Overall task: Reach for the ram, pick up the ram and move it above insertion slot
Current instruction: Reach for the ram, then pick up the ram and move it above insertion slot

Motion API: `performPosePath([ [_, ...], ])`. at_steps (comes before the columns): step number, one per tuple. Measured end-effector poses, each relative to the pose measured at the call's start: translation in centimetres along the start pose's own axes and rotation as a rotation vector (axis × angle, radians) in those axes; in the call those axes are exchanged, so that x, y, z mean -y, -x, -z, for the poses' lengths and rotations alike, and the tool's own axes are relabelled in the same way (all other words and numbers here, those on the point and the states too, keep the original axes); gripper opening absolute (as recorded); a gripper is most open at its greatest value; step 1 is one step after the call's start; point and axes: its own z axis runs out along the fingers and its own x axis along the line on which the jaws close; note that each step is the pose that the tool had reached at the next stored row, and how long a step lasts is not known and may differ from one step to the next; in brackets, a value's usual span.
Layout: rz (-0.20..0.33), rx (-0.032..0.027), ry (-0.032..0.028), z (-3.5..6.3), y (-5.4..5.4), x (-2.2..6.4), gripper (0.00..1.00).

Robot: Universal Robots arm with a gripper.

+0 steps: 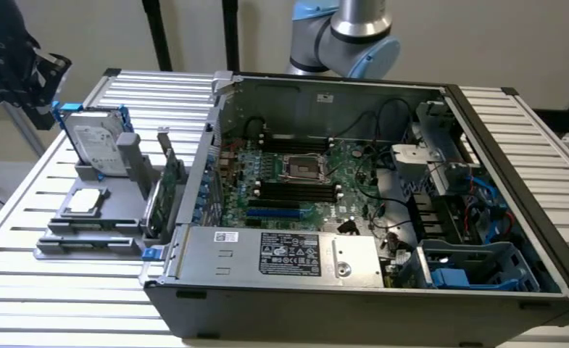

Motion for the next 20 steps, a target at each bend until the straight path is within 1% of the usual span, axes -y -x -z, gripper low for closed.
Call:
performPosePath([
  [9,0.006,-0.0004,-0.0001,-1.32,1.0,1.57,0.11],
  [17,0.011,-0.0007,-0.0002,-2.7,1.5,3.17,0.11],
  [20,0.013,-0.0005,-0.0001,-3.23,1.6,3.89,0.11],
])
